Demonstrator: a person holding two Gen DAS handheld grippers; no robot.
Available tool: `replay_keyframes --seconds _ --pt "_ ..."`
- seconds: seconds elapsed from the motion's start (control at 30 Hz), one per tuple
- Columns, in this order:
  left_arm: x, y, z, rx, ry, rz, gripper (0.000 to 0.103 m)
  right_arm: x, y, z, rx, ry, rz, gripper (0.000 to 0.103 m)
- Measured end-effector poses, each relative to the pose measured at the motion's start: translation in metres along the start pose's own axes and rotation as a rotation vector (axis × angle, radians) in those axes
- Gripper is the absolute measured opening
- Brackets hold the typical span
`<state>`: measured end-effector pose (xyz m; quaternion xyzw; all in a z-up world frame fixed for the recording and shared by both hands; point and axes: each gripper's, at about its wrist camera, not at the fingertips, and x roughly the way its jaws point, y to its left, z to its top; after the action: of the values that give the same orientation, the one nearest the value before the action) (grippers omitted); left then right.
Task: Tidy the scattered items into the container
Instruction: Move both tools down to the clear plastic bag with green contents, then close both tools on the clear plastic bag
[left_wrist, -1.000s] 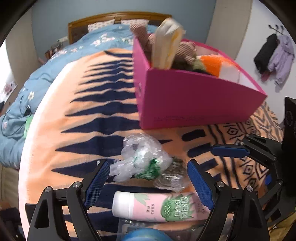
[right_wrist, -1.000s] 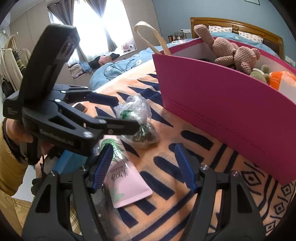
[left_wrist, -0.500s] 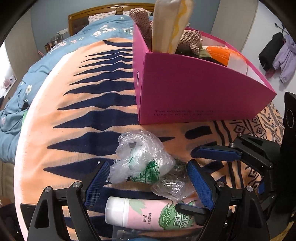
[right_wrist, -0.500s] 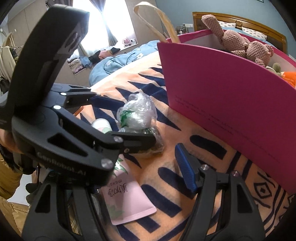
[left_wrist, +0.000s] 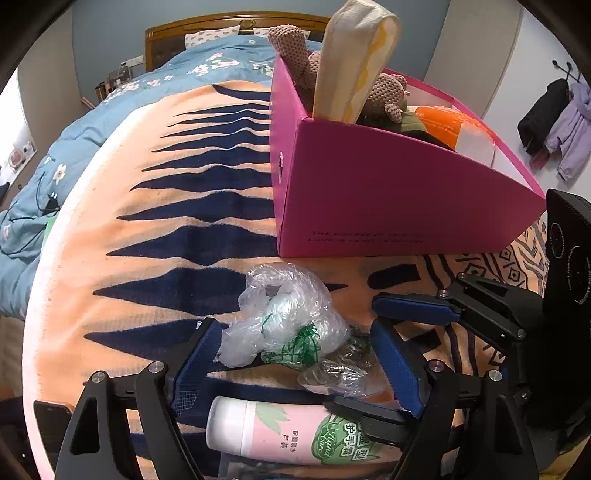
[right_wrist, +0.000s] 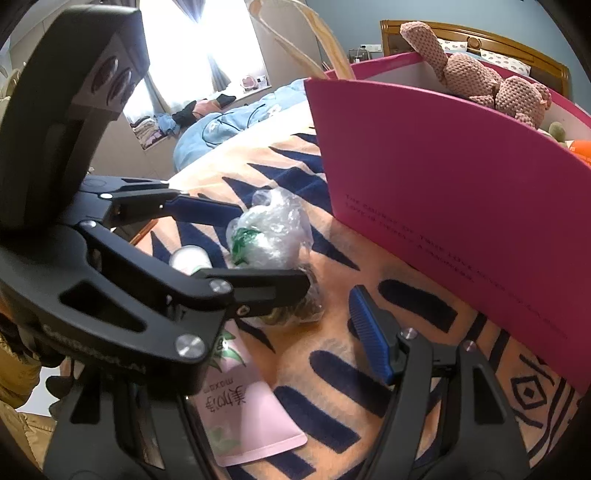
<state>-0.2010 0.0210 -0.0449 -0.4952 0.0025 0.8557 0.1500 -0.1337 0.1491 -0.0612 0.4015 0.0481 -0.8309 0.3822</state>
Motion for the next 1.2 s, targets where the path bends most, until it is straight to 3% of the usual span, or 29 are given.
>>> replay_keyframes --seconds 0.2,0.53,0.6,0.7,1.03,1.2 --pt "0.002 0.005 0.001 -0.025 0.010 -0.033 0.085 0.004 0.002 0.007 -0.003 0.003 -0.001 0.070" --pt "0.003 0.024 0.003 -0.110 0.015 -0.111 0.079 -0.001 -0.010 0.003 -0.003 0.019 0.009 0.050" --pt "0.003 0.027 0.003 -0.122 0.019 -0.118 0.067 -0.001 -0.010 0.002 -0.008 0.018 0.004 0.047" --pt "0.004 0.031 0.004 -0.135 0.021 -0.134 0.067 -0.003 -0.011 0.001 -0.009 0.015 0.001 0.043" --pt "0.010 0.023 0.011 -0.098 0.026 -0.082 0.066 -0.011 -0.012 -0.001 -0.035 0.013 -0.026 0.040" --pt "0.011 0.022 0.012 -0.079 0.026 -0.079 0.053 -0.014 -0.012 -0.002 -0.036 0.015 -0.026 0.040"
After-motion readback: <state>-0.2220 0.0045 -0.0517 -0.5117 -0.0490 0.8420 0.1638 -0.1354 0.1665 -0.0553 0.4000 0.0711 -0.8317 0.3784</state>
